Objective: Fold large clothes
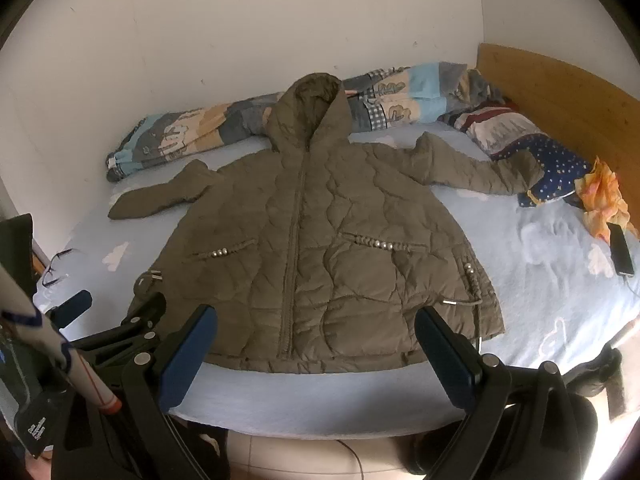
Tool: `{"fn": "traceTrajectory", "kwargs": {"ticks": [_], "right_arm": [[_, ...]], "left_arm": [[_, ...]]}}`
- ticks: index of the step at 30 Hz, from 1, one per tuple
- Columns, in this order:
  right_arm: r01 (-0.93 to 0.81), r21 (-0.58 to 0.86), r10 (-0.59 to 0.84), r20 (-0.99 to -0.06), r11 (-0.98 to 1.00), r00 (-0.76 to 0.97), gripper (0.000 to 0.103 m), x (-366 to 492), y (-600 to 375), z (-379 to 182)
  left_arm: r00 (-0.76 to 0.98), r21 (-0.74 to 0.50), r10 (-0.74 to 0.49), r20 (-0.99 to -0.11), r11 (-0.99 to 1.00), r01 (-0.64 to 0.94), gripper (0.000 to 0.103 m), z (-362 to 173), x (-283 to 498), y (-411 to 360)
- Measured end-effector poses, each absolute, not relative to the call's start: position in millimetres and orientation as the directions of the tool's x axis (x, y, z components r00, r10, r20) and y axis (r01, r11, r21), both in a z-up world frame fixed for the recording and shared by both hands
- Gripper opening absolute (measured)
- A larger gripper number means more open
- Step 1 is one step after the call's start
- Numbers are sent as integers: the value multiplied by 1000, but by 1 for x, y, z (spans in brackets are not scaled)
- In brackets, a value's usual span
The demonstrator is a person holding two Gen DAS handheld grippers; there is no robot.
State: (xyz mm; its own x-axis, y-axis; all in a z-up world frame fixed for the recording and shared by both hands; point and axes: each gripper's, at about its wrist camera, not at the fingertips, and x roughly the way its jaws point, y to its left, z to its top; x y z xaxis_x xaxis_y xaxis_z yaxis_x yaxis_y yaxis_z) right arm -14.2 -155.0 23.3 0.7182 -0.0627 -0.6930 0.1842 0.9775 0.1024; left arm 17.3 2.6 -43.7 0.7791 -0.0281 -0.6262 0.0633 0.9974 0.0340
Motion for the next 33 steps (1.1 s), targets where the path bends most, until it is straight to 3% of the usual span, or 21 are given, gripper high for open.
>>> {"fn": "traceTrajectory", "kwargs": {"ticks": [11, 21, 28, 31, 33], "right_arm": [[231, 113, -74, -739, 966, 670, 101, 17, -188, 6], [305, -11, -208, -756, 952, 621, 101, 76, -229, -4], [297, 70, -135, -776, 952, 617, 101, 122, -256, -24], [323, 126, -97, -799, 938, 594, 92, 144, -301, -34], [381, 184, -91, -795, 906, 600, 85, 154, -344, -36]], "left_arm": [[767, 63, 3, -642, 997, 49, 102, -40, 67, -8], [787, 65, -34, -616, 993, 94, 102, -25, 144, -44], [825, 72, -66, -561, 989, 127, 102, -32, 221, -96], [793, 149, -22, -608, 979, 141, 102, -58, 244, -107], [741, 100, -79, -667, 976, 194, 102, -68, 256, -107]]}}
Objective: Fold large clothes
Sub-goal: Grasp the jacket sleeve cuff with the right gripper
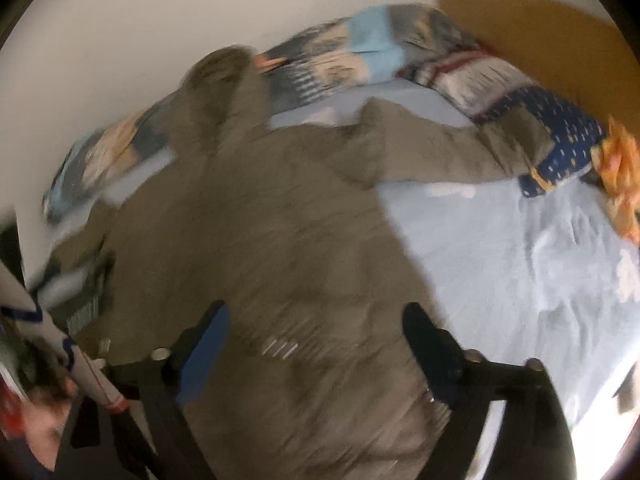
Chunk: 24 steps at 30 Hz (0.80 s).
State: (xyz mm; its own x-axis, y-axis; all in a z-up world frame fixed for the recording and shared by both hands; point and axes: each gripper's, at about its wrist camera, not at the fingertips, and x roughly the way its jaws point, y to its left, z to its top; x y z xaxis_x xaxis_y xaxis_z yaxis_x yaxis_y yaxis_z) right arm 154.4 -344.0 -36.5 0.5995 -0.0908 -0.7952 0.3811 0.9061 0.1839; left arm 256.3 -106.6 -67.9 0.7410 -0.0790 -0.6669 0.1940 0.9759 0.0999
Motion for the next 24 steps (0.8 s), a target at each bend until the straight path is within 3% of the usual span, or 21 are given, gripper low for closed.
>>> {"fn": "traceTrajectory", "kwargs": {"ticks": [2, 6, 9, 16, 24], "right_arm": [[467, 244, -103, -792, 850, 601, 80, 161, -397, -39], [616, 361, -129, -784, 700, 607, 58, 170, -513, -45], [684, 380, -179, -781, 623, 598, 50, 184, -592, -49], [743, 423, -219, -774, 519, 594, 41, 212, -696, -62], [800, 302, -317, -801, 518, 508, 41, 233, -742, -89]], "left_arm": [[741, 114, -58, -669, 977, 179, 102, -72, 261, -104], [709, 86, -68, -702, 980, 179, 102, -78, 268, -98], [705, 101, -60, -706, 978, 185, 102, -84, 269, -101], [687, 170, 16, -726, 973, 157, 102, -101, 285, -92], [676, 187, 37, -736, 971, 151, 102, -108, 289, -91]]}}
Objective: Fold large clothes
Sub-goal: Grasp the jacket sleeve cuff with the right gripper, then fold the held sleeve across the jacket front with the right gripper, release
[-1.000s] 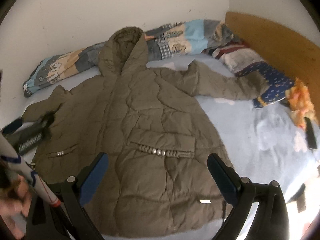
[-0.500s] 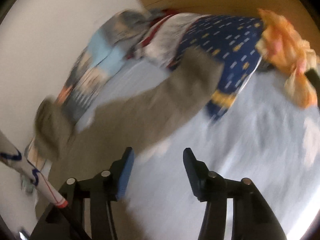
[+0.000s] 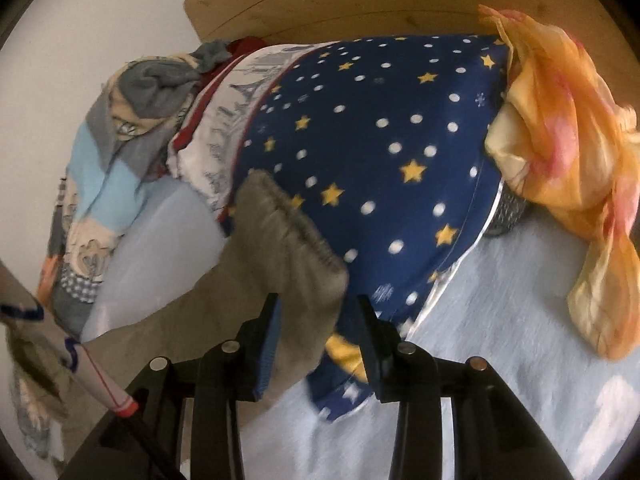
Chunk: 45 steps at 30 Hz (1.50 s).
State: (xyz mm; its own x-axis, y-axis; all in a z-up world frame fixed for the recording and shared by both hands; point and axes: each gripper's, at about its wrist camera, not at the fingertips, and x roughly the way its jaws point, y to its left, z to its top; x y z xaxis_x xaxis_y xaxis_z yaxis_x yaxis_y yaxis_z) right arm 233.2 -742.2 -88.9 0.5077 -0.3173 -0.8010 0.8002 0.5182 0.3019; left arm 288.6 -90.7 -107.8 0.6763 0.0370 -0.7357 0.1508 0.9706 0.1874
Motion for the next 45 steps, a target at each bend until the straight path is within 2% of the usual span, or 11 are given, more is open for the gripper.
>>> {"fn": "traceTrajectory", "kwargs": {"ticks": [4, 5, 6, 9, 16, 22, 29, 34, 40, 45], "right_arm": [[780, 323, -264, -814, 536, 518, 41, 246, -751, -104], [775, 323, -258, -814, 543, 521, 37, 249, -751, -107], [771, 311, -274, -807, 555, 523, 24, 251, -747, -106], [770, 270, -307, -802, 579, 512, 16, 252, -736, -97], [761, 226, -404, -738, 608, 541, 15, 237, -705, -32], [720, 209, -444, -665, 661, 600, 15, 234, -659, 51], [600, 215, -392, -582, 771, 713, 14, 252, -559, 140], [456, 184, -297, -542, 871, 786, 14, 285, -455, 185], [287, 173, -146, -561, 942, 815, 14, 326, -341, 182], [177, 147, -46, -628, 973, 777, 14, 368, -257, 127]], "left_arm": [[669, 200, 47, -742, 968, 154, 102, -113, 291, -93], [666, 203, 49, -744, 967, 155, 102, -114, 291, -92], [664, 203, 49, -746, 967, 156, 102, -114, 291, -92], [668, 193, 43, -743, 969, 152, 102, -110, 291, -89], [688, 171, 28, -725, 975, 141, 102, -96, 281, -82], [703, 162, 44, -709, 982, 102, 102, -82, 277, -56], [696, 94, 46, -716, 995, 31, 102, -70, 278, -11], [690, 84, 67, -720, 996, -10, 102, -65, 277, 15], [671, 43, 75, -737, 997, -65, 102, -62, 280, 46], [653, 24, 89, -752, 994, -109, 102, -62, 283, 64]]}}
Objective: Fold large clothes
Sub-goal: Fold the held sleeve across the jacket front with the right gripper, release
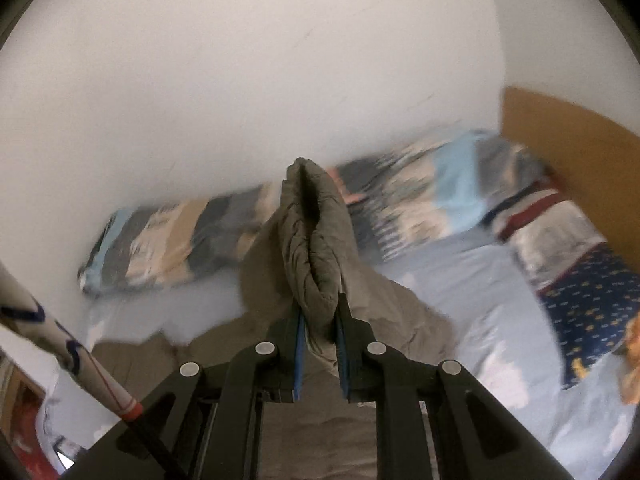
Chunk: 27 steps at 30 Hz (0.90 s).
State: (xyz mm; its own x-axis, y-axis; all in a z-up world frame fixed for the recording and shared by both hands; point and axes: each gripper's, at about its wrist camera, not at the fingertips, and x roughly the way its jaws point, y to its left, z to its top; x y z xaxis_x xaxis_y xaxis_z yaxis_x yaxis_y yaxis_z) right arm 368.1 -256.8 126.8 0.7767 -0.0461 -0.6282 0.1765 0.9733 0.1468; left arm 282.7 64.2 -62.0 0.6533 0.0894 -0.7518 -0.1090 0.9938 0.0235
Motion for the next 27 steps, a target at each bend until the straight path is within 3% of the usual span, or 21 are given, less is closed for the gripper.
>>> {"fn": "traceTrajectory", "kwargs": {"ticks": [9, 14, 16, 18, 24, 27], "right_arm": [[73, 141, 64, -777, 987, 627, 14, 422, -169, -21], [29, 172, 126, -815, 985, 566, 15, 436, -141, -78], [4, 175, 145, -826, 984, 545, 24, 437, -130, -90], [-28, 194, 181, -837, 981, 517, 46, 437, -125, -95], [-89, 241, 245, -759, 966, 604, 64, 413, -157, -64], [11, 208, 155, -759, 978, 632, 66, 411, -202, -58]], "left_arm": [[620, -8, 101, -778, 985, -171, 102, -68, 293, 83], [614, -6, 107, -782, 984, -178, 102, -72, 298, 84], [609, -6, 105, -786, 984, -177, 102, -74, 301, 83], [607, -7, 104, -788, 984, -178, 102, -77, 305, 82], [588, -5, 104, -802, 984, -180, 102, -88, 321, 74], [586, 2, 104, -804, 985, -171, 102, -90, 327, 65]]}}
